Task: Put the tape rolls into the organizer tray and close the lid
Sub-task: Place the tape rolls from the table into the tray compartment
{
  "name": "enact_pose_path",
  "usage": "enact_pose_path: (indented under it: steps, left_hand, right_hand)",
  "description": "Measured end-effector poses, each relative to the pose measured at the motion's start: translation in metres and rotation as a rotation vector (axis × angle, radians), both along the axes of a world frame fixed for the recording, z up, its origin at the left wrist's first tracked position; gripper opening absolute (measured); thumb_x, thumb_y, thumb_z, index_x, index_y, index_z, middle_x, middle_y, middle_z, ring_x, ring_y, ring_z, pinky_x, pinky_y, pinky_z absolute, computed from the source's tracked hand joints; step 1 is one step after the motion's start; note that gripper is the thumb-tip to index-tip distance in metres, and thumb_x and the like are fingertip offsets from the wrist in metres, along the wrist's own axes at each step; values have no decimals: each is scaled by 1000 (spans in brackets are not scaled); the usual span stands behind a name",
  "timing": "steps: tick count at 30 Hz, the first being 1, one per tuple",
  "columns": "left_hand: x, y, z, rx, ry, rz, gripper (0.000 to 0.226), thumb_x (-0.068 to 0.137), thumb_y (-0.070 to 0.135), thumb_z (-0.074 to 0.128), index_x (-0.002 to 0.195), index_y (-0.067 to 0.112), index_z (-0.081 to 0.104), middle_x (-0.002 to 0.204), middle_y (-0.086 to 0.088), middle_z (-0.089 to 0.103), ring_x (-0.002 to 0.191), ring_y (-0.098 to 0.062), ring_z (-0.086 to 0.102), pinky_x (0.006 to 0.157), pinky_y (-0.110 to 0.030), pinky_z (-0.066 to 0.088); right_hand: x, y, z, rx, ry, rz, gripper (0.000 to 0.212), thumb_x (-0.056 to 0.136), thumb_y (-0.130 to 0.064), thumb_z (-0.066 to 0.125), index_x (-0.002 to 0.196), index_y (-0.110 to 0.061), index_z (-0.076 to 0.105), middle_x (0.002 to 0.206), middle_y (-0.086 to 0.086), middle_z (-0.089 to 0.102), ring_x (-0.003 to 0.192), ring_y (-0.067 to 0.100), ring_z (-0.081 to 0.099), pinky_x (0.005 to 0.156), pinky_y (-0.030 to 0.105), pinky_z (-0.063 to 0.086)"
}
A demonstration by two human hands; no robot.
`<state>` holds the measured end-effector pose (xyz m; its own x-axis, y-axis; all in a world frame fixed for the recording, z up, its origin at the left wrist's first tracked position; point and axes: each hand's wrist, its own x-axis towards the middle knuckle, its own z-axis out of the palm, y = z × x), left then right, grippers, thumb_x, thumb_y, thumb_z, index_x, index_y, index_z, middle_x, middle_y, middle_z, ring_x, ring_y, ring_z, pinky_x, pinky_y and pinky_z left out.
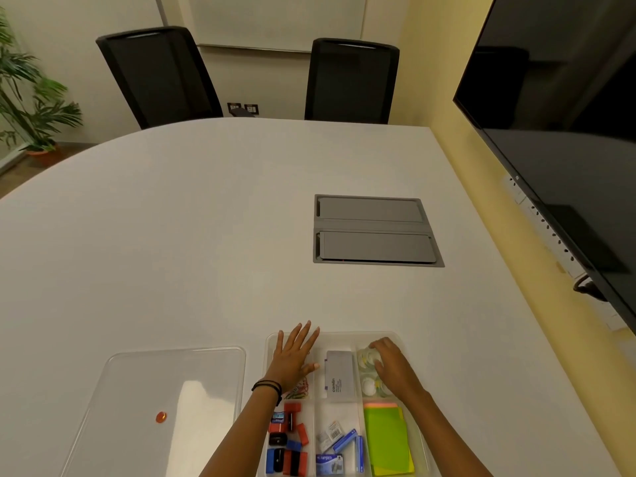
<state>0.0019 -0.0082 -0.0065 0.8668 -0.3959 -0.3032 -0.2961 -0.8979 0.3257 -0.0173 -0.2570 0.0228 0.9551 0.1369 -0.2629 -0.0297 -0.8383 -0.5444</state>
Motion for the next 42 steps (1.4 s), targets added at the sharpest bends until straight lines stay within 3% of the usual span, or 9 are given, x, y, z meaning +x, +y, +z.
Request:
enact_pose_path:
  steps: [7,15,20,24,30,34,38,42]
  left_hand:
    - [0,0,-4,-15,-2,2,73,96,48,40,148,24,-7,159,-6,-13,148,-24,-10,117,-51,-12]
    - [1,1,-6,0,-10,-5,73,96,49,38,148,24,-6,159,-6,-13,148,-25,-10,117,-51,-11]
    - [0,0,-5,-10,-13,0,73,95,49,39,148,25,-6,159,-6,-12,148,-26,-10,117,-51,-12]
    - [1,0,-6,-21,-32,7,74,95,50,38,148,24,-6,159,-6,-14,148,-25,-11,109,-39,-28]
    - [1,0,-6,-27,-7,-2,73,95,50,39,148,24,-5,159,-7,-13,148,-27,-10,117,-52,-12]
    - [1,1,-6,-23,-7,-3,74,95,49,39,148,22,-6,159,-7,-13,148,-26,-10,117,-51,-11]
    - [0,1,-6,-28,-5,-2,74,95,49,38,148,23,-6,159,-7,-14,147,-26,-11,116,-51,-13]
    - [0,1,-6,-42,-6,-3,74,95,49,38,148,22,-6,159,-7,-13,147,-26,-12,116,-51,-14]
  right_hand:
    - [6,6,-3,-35,207,-25,53,92,-7,49,140,-12,29,138,18,37,123,28,46,100,30,41]
    - [10,32,-8,-162,128,-1,34,90,-10,51,124,-11,50,122,18,47,112,30,50,87,35,49]
    - [3,38,-13,-205,66,-85,34,89,-5,54,122,-12,52,122,13,49,110,25,52,85,32,51]
    - [3,35,-15,-220,64,-168,40,90,4,45,127,-11,50,125,13,49,112,25,51,85,29,50]
    - [5,32,-11,-196,99,-178,42,88,6,49,126,-11,49,126,14,47,113,26,49,83,31,50]
    - [5,22,-4,-110,114,-140,44,89,-10,56,131,-15,45,126,13,46,117,26,47,89,33,48]
    - [-7,10,4,-76,-7,-200,28,92,-11,49,119,-9,57,121,12,53,107,26,55,85,35,49]
    - [-26,2,3,-157,27,-185,24,92,-2,42,105,-5,61,106,15,65,91,25,62,70,30,47]
